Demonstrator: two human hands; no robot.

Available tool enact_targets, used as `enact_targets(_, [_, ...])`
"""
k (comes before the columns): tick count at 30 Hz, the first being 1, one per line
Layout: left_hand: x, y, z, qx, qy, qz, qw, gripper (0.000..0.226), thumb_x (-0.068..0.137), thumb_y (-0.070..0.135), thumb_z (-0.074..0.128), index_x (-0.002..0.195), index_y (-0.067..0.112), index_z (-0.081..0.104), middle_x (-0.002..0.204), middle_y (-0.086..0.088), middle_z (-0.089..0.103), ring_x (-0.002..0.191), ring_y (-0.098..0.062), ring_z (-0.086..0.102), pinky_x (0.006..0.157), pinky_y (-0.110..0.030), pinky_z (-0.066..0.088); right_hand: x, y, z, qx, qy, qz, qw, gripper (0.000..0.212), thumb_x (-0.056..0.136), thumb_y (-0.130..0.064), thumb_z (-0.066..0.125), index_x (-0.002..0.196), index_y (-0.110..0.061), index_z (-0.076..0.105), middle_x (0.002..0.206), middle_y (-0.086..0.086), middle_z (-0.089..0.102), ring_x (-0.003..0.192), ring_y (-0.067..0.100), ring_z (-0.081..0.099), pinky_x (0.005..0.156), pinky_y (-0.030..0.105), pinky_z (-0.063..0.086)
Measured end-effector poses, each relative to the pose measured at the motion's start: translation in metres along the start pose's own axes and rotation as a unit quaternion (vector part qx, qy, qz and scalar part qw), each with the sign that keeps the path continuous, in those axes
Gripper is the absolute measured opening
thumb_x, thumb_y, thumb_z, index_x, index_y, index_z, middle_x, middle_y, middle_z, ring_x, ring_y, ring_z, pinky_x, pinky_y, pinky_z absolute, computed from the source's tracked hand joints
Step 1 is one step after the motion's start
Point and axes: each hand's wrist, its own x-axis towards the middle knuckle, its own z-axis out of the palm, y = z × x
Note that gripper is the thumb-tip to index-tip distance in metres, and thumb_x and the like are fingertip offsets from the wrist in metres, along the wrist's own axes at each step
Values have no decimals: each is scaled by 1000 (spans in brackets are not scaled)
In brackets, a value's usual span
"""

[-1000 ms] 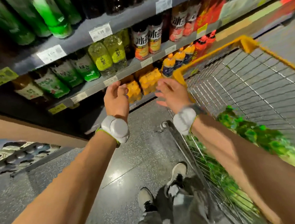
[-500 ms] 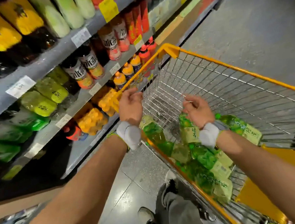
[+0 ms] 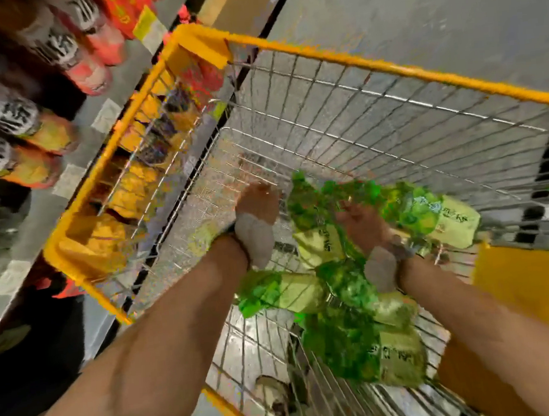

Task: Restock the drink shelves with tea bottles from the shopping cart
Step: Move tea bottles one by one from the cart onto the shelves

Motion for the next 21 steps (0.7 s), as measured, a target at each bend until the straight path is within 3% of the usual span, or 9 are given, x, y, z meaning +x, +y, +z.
enact_targets(3, [13, -9, 25, 23, -41, -20, 999, 47, 89, 36, 52, 120, 1, 60, 121, -24, 61, 113, -39, 59, 96, -45, 49, 20, 23, 15, -38, -45, 28, 998, 66, 82, -52, 38, 123, -3, 58, 122, 18, 60, 114, 32, 56, 90, 33, 43])
enact_targets(7, [28, -27, 55, 14, -44, -84, 995, 54, 83, 35, 66, 123, 0, 56, 121, -22, 62, 111, -37, 60, 92, -41, 50, 38, 43, 35, -52, -17, 37, 998, 39, 96, -32, 49, 130, -13, 56, 114, 20, 65, 102, 34, 61, 71, 35, 42])
enact_targets(11, [39, -37, 80, -14, -81, -104, 991, 49, 91, 32, 61, 130, 2, 50, 125, -18, 59, 117, -31, 57, 82, -28, 42, 56, 50, 51, -59, -19, 21, 998, 43, 93, -38, 53, 133, -23, 54, 113, 14, 66, 104, 33, 62, 74, 33, 47])
enact_targets(13, [41, -39, 88, -34, -73, -119, 990, 51, 89, 39, 63, 129, 9, 53, 120, -16, 62, 113, -30, 60, 88, -32, 49, 63, 54, 55, -84, -39, 12, 996, 51, 90, -50, 51, 132, -22, 51, 106, 6, 64, 99, 28, 62, 71, 31, 42])
enact_targets(15, [41, -40, 95, -15, -72, -122, 990, 58, 85, 51, 62, 131, 18, 51, 120, -13, 63, 113, -30, 61, 98, -40, 49, 70, 52, 55, -81, -100, 29, 991, 44, 93, -45, 50, 129, -19, 48, 98, 4, 59, 89, 25, 57, 69, 33, 41])
enact_targets(18, [38, -40, 98, -66, -97, -134, 984, 54, 88, 45, 61, 131, 15, 49, 128, -13, 61, 124, -30, 54, 107, -45, 41, 78, 46, 59, -82, -130, 37, 987, 22, 96, -34, 50, 98, -13, 56, 80, 7, 58, 86, 33, 59, 57, 32, 41])
enact_targets(19, [37, -40, 99, -90, -105, -133, 981, 52, 90, 40, 61, 131, 11, 48, 130, -14, 59, 126, -29, 52, 108, -43, 40, 77, 44, 60, -71, -120, 33, 990, 20, 95, -33, 51, 95, -14, 56, 79, 6, 57, 89, 31, 59, 57, 28, 38])
enact_targets(21, [36, -42, 98, -98, -93, -137, 981, 55, 87, 43, 63, 131, 12, 50, 127, -13, 62, 121, -27, 57, 105, -43, 44, 78, 46, 64, -43, -106, 27, 993, 27, 94, -31, 54, 113, -13, 57, 101, 12, 63, 99, 29, 60, 65, 25, 37])
